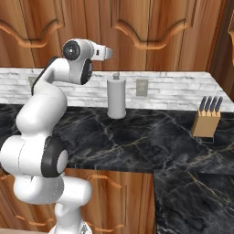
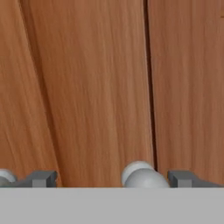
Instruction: Close all open cabinet doors.
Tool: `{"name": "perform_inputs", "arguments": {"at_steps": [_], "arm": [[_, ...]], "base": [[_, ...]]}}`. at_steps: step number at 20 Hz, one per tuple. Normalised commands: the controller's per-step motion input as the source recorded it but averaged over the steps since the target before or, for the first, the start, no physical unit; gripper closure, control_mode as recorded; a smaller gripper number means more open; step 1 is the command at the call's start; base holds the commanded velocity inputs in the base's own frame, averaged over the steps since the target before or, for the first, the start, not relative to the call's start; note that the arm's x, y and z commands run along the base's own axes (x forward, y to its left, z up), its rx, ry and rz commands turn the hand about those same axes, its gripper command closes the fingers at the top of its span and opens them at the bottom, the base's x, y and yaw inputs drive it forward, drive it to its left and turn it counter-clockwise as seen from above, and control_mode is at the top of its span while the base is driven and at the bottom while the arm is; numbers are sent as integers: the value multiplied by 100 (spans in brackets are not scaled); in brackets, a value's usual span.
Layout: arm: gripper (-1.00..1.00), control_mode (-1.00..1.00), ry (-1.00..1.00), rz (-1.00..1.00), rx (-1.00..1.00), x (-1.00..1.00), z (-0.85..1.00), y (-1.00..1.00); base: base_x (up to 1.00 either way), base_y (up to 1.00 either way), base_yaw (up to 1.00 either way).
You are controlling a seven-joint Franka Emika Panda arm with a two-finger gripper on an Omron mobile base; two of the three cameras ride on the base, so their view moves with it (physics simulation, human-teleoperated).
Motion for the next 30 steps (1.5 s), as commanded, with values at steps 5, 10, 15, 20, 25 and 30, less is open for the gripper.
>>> {"name": "perform_inputs", "arguments": {"at_steps": [5,10,15,20,25,30], "arm": [[-100,-100,1,0,0,40,-36,0],[-100,-100,-1,0,-3,69,-64,0],[-100,-100,0,0,0,68,-21,0],[-100,-100,7,-1,0,1,-16,5],[-100,-100,12,0,0,0,-14,11],[-100,-100,12,0,0,0,-4,20]], "base": [[0,0,0],[0,0,0],[0,0,0],[0,0,0],[0,0,0],[0,0,0]]}}
